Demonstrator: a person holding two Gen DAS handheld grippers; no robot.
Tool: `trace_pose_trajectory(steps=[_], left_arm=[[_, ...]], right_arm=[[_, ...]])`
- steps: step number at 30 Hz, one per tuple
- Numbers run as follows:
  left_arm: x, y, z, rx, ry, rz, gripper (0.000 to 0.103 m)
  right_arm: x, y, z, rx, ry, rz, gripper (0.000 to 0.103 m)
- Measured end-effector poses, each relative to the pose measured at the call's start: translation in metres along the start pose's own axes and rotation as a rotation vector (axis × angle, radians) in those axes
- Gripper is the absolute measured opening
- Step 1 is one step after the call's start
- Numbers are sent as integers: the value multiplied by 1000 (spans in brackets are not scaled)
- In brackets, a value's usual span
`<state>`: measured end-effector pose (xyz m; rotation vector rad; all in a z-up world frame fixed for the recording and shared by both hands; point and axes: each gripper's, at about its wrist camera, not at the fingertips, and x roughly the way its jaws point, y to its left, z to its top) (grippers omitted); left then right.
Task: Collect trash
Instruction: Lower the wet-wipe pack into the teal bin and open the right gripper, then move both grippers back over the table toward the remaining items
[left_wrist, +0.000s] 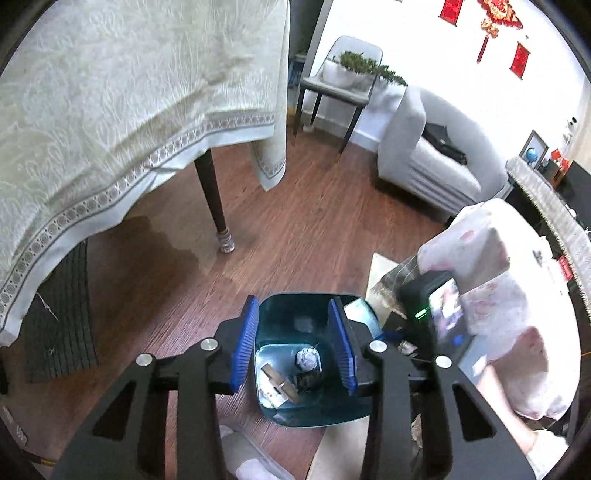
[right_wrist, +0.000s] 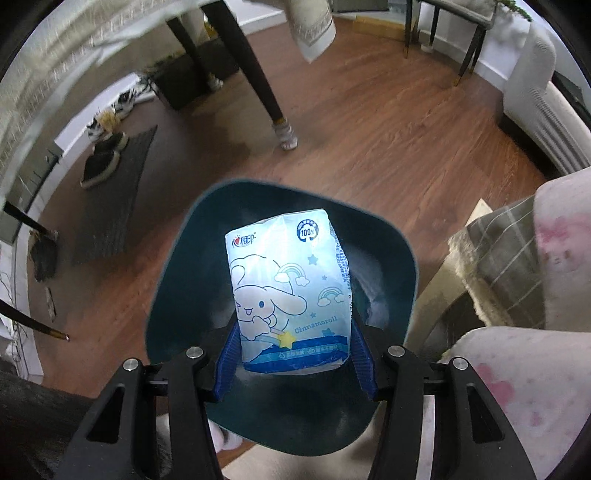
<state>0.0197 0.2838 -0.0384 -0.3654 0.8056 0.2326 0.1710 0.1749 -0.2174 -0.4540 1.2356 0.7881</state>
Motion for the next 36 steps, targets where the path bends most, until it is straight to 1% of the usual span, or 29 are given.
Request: trace_pose_trajectory(steps=[1,4,9,10,12,14,18,21,27,29,36], left_arm=[[-2,0,2,0,-7,-3,41],[-10,2,6,-2,-29,-16,41],[-28,0,13,-1,-69,-48,41],[-30,-1,15,-1,-74,-53,41],[-33,-3,16,1,-82,-59,41],[-33,-4,17,2,-84,-56,41],[-35,-4,19,-4,-88,-58,41],[-38,-7,21,0,-98,-53,45],[-43,-10,24,1,-114,-48,52],[-43,-11,26,1,-119,-49,55],[-42,-22,29,11,-129,-41,58]], right_arm=[[8,1,-2,-6,24,-9,54],[21,5,-6,-32,60,-23,54],[35,5,-12,-49,101,-42,54],[40,5,-14,-51,122,-39,56],[47,6,-17,-64,145,-49,67],[51,6,-20,-82,160,-74,70],[52,2,-26,-80,167,-58,70],[49,2,-28,-85,159,-52,70],[30,10,-25,-104,99,-21,70],[13,15,-22,-111,53,-12,70],[-48,18,-9,-117,-81,8,70]])
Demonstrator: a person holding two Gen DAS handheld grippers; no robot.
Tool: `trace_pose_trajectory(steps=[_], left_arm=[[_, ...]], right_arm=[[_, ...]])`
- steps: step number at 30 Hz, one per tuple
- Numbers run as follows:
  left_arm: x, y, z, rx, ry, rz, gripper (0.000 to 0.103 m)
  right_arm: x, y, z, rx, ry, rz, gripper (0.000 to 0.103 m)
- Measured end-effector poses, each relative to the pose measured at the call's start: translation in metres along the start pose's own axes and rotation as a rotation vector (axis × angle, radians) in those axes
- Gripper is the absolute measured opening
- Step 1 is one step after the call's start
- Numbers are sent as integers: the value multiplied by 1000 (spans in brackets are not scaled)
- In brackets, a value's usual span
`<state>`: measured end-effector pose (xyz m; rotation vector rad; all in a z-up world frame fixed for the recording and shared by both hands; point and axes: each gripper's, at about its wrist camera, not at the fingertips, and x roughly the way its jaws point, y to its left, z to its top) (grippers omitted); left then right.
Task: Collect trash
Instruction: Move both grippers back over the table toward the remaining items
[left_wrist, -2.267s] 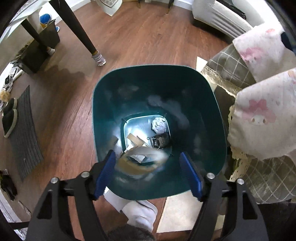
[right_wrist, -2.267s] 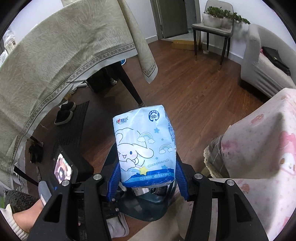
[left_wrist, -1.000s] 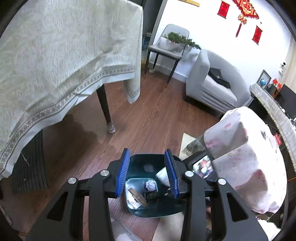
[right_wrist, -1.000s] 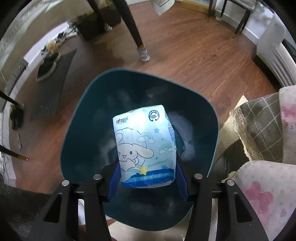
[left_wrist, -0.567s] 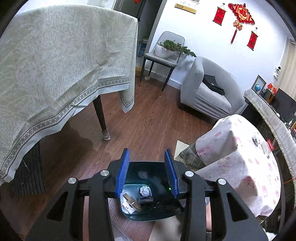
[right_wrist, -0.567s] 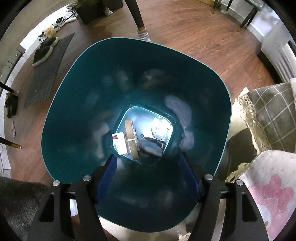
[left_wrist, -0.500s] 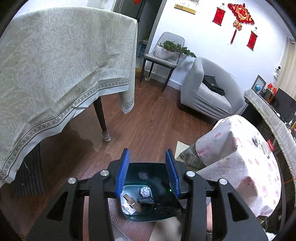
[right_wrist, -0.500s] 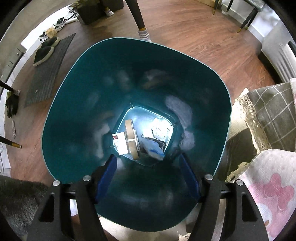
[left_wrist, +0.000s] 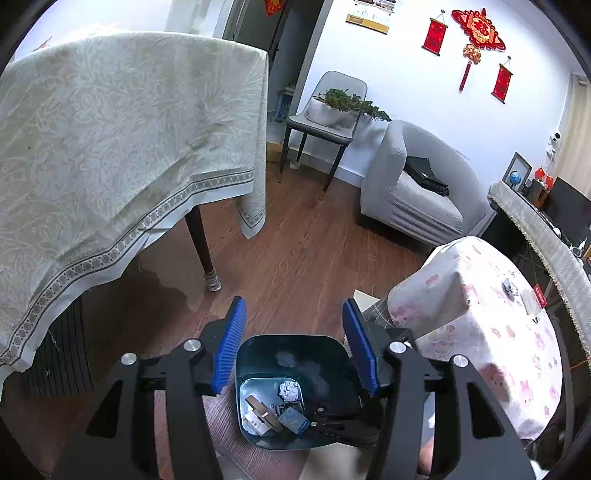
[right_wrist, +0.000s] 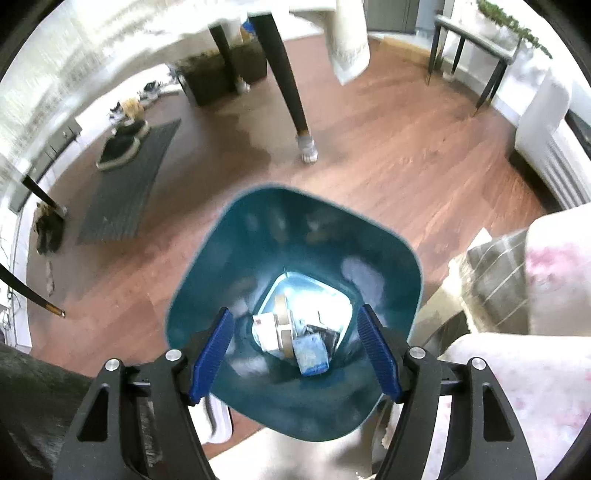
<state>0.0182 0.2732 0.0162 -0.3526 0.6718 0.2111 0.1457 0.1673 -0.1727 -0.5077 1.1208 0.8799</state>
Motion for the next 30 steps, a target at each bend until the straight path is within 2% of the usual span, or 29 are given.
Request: trace_pose_trajectory(steps=[19,25,30], left_arm=[[6,-41,11,12,-39,-26,72],[4,-59,17,11,-68,-59,78],[5,-76,20,16,-92,-86,82]], right_arm=[[-120,-21,1,4,-220,-32,70],[-160,-42,-6,34,-307,-73,70],[-180,-65,-17,65,-335,-109,70]])
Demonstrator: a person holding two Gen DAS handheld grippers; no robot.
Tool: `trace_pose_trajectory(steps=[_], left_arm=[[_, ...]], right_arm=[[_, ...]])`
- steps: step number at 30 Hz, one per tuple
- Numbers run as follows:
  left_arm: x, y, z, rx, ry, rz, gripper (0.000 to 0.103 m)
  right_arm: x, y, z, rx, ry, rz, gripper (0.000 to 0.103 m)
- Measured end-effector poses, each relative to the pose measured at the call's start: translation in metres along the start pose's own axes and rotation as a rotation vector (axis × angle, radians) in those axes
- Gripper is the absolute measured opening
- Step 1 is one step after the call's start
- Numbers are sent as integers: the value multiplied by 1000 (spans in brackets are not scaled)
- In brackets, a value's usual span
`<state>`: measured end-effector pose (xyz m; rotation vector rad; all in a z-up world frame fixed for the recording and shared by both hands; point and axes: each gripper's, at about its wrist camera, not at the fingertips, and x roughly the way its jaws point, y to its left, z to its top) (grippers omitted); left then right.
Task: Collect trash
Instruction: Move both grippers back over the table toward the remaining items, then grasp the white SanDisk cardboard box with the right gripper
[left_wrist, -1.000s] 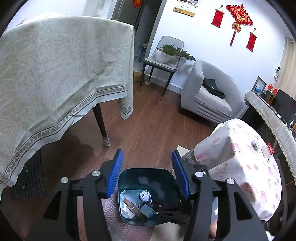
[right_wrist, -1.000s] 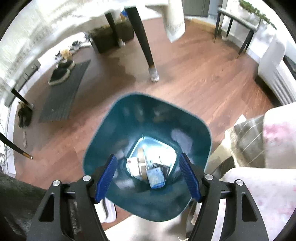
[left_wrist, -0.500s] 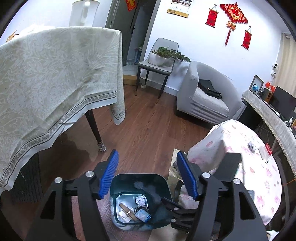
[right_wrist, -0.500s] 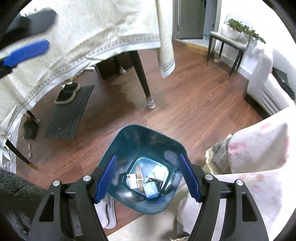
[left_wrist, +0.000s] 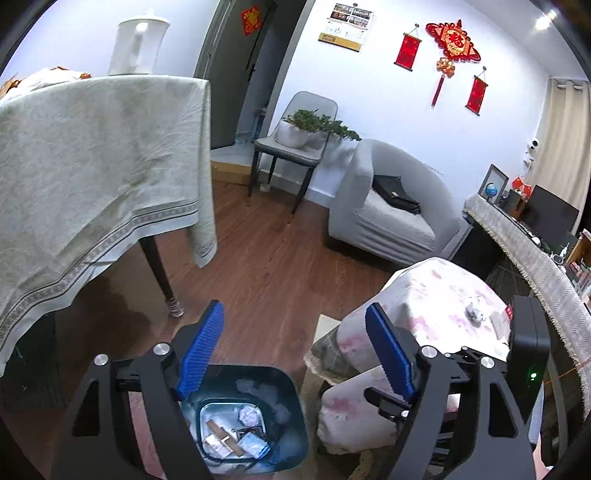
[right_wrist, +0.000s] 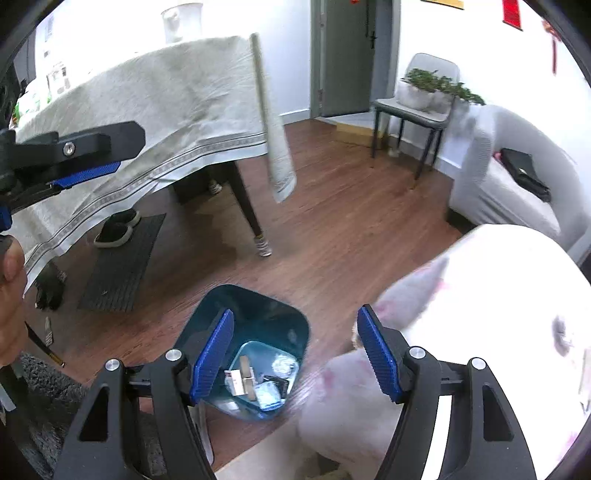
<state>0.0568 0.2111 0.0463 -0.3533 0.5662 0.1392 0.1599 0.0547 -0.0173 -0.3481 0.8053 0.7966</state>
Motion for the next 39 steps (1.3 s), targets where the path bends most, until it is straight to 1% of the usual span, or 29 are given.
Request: trace_pose_trajectory(steps=[4,7,8,9,12,14,16,21,25,32,34,37,39], left_arm=[[10,-21,-1,34,-7,7,83],[18,-42,-4,84,-9,-7,83],[20,-48,-4,95,-12,-19,83],[23,-56,-5,106,-15,-48,84],[30,-72,-7,128,-7,-70,84],[34,-84,-9,138,-9,-96,84],[40,-95,-9,136,5,-124,84],[45,-127,-10,170,0,-165,84],[51,-152,-12,195,16,-196,84],[58,-193,-23,286,46,-216,83],[65,-208,-26,312,70,-218,83],[73,-228,-34,361,101,-243,82],[78,-239,-40,390,117,-255,81]], right_arm=[[-16,-24,-7,23,-18,-40,70],[-33,-47,-15,38,-30,-106,70],[-37,-54,-17,49,-34,-111,70],[-43,-62,-19,62,-41,-118,70],[-60,-89,-27,110,-54,-155,70],[-73,-108,-32,146,-69,-176,70],[-85,-127,-38,176,-79,-203,70],[-113,-165,-59,234,-92,-269,70],[-131,-192,-71,276,-88,-314,70],[-141,-224,-79,321,-93,-340,70],[-142,-233,-80,330,-95,-342,68],[-140,-248,-81,350,-91,-349,66],[-135,-258,-82,359,-83,-350,61]])
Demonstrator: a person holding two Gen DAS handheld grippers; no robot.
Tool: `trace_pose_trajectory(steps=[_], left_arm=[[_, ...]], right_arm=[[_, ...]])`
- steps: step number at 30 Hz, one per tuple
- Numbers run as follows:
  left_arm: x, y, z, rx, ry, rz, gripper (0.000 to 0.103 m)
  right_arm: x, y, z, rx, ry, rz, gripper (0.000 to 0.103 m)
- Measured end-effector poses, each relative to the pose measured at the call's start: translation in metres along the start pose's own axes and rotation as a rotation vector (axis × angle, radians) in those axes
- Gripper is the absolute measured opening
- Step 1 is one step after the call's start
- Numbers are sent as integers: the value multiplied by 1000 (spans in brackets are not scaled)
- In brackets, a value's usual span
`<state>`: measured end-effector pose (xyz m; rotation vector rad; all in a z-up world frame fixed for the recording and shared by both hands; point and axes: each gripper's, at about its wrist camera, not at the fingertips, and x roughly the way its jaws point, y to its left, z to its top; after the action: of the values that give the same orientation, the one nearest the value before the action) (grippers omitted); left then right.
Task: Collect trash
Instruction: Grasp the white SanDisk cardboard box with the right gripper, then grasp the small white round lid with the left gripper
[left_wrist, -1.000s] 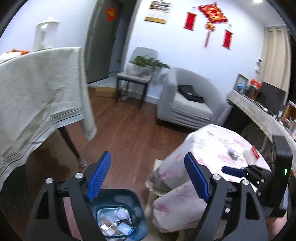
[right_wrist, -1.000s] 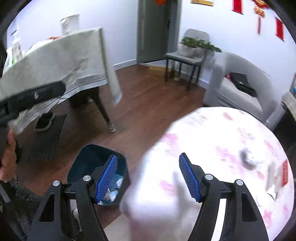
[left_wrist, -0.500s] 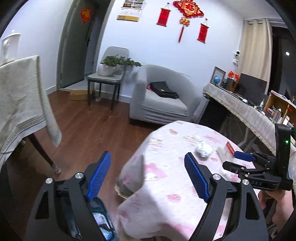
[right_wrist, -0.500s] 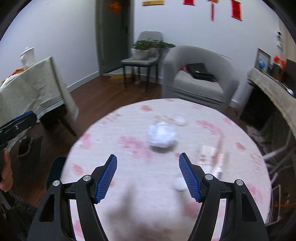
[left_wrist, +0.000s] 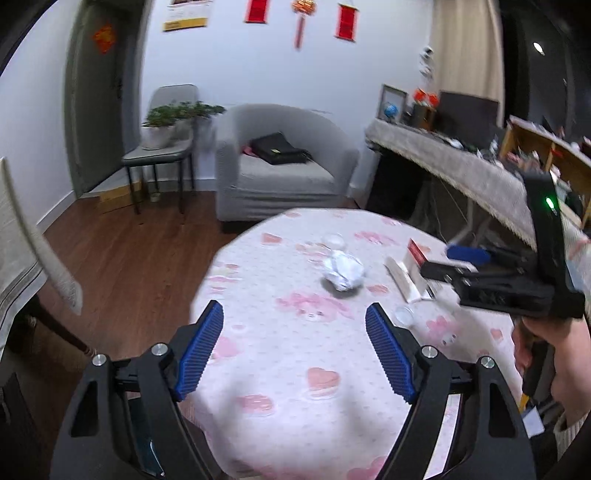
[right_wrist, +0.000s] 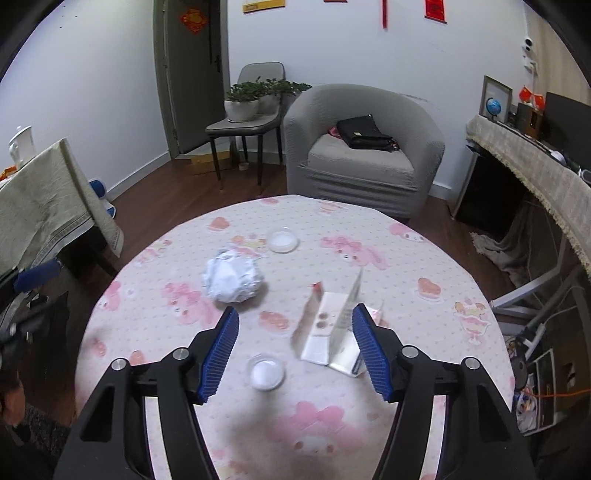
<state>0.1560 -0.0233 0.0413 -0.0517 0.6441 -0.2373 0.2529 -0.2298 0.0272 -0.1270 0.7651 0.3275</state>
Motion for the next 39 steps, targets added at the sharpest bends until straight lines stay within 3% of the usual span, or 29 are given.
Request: trace_pose_trajectory(steps=[4,9,13,18,25,28,30,39], left_arm=[[19,-22,-2,57,35,-29,80],[38,-36,-1,58,73,-97,79],[52,-46,-1,76,101,-106,79],[69,-62,-5,101,146,-132,78],[89,-74,-11,103,193,-163,78],[97,-81,-12,125,208,-169,78],[104,-86,-12,141,223,-160,76],[128,-101,-12,160,280,-148,67]], right_arm=[[12,-12,0,15,15,4,58],[24,-28,1,51,30,3,50],[34,-37,-2,72,45,-2,46],[48,-45,-4,103,51,27,32],[63,-50,-5,101,77,40,27],[67,-48,-4,96,82,45,17],[67,-48,-3,89,85,53,3],[58,-65,-2,137,61,79,1]])
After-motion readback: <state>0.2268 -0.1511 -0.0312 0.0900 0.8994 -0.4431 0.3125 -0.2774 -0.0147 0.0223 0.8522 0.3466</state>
